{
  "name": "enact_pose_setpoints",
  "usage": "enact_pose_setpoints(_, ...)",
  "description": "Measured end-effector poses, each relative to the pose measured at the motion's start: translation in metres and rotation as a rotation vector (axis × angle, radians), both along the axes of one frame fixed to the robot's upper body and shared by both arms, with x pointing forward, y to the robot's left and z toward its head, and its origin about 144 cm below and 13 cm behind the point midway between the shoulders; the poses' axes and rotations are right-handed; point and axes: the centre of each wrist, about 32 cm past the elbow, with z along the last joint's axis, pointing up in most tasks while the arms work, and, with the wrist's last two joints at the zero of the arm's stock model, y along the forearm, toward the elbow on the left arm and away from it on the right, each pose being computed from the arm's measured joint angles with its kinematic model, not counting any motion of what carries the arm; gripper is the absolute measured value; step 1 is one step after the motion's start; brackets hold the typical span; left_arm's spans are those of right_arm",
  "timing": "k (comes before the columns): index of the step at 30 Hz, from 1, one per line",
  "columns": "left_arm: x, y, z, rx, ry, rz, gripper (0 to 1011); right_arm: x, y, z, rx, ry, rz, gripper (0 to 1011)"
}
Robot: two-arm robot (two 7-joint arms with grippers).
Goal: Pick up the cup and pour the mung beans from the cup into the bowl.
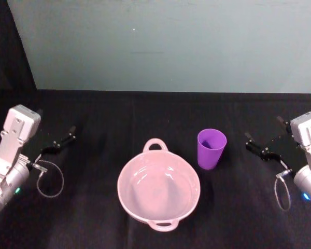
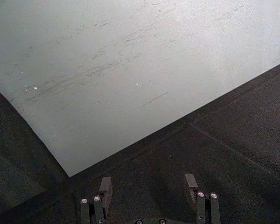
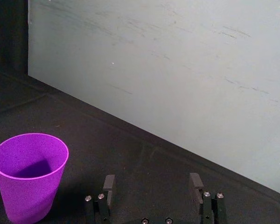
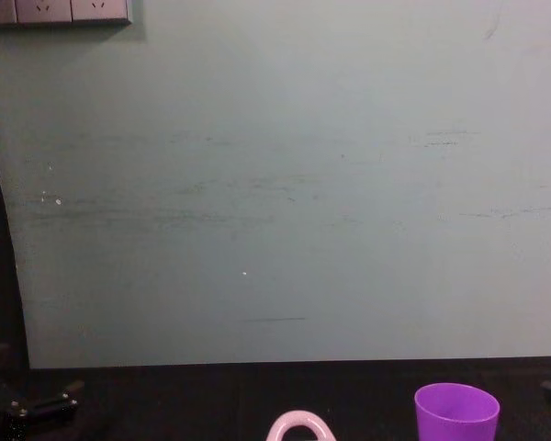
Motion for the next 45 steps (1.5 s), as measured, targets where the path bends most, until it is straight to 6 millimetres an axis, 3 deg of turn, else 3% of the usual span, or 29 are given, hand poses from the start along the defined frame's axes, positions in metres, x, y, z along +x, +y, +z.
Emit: enact_pose_setpoints(45, 0.0000, 0.0000, 0.0000, 0.000, 0.000, 0.000, 1012, 0.0000, 0.0000, 0.0000, 0.000, 0.000, 0.000, 1002)
